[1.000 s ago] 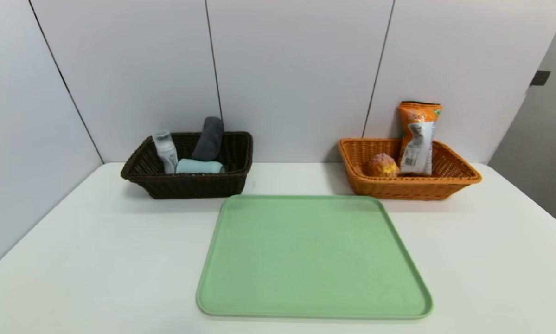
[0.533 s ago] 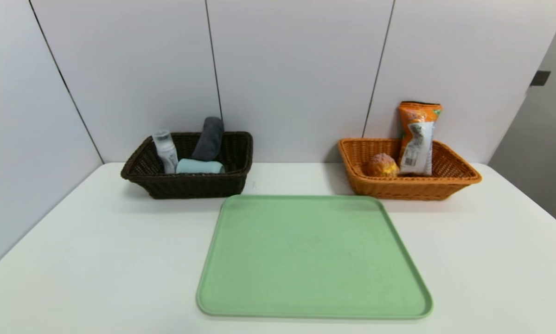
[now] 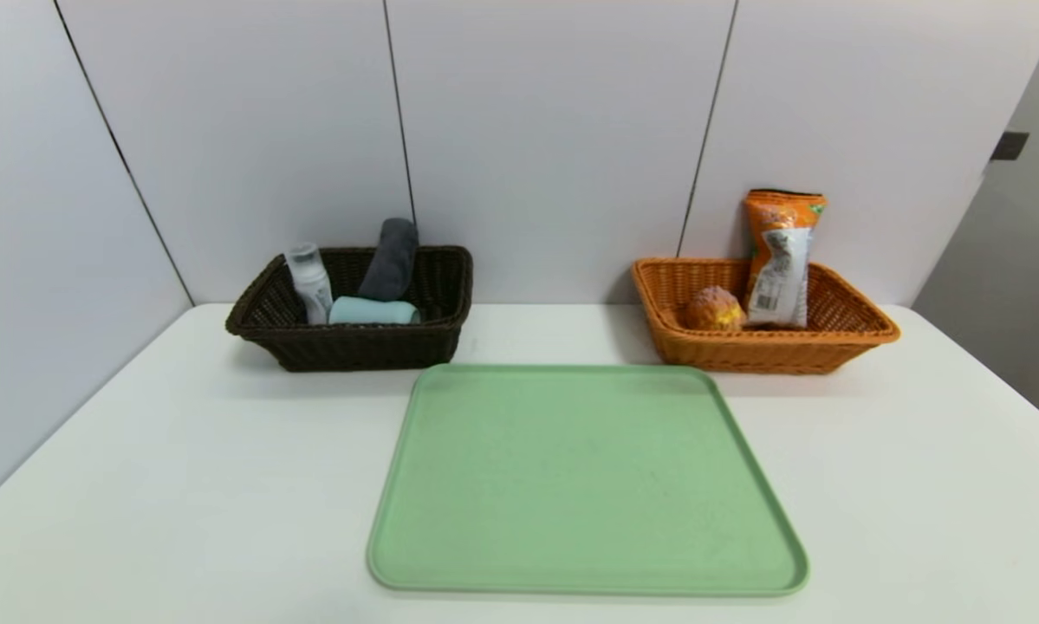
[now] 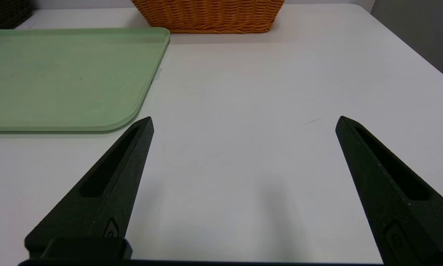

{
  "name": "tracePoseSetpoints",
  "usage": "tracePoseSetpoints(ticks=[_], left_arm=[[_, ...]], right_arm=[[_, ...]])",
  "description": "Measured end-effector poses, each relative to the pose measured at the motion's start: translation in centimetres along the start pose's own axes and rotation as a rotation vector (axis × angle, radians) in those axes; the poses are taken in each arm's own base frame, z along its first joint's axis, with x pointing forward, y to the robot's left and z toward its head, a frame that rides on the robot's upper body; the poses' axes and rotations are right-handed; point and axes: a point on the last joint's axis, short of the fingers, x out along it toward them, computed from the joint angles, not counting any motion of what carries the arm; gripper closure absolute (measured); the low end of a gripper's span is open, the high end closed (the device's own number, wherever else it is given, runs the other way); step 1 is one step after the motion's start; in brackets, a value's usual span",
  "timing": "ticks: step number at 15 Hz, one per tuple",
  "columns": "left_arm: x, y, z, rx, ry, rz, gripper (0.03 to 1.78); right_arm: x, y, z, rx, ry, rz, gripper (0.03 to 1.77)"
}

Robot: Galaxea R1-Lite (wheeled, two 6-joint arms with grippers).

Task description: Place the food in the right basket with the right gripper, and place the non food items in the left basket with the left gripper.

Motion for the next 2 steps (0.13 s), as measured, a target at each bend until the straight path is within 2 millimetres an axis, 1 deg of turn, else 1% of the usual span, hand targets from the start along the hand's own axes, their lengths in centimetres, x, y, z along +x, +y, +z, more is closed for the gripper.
tracePoseSetpoints(ticks=[2], left_arm=[[0.0, 0.0, 0.0, 0.0, 0.0, 0.0, 0.12]], right_arm=[[0.02, 0.0, -0.05, 0.0, 0.001, 0.0, 0.1]])
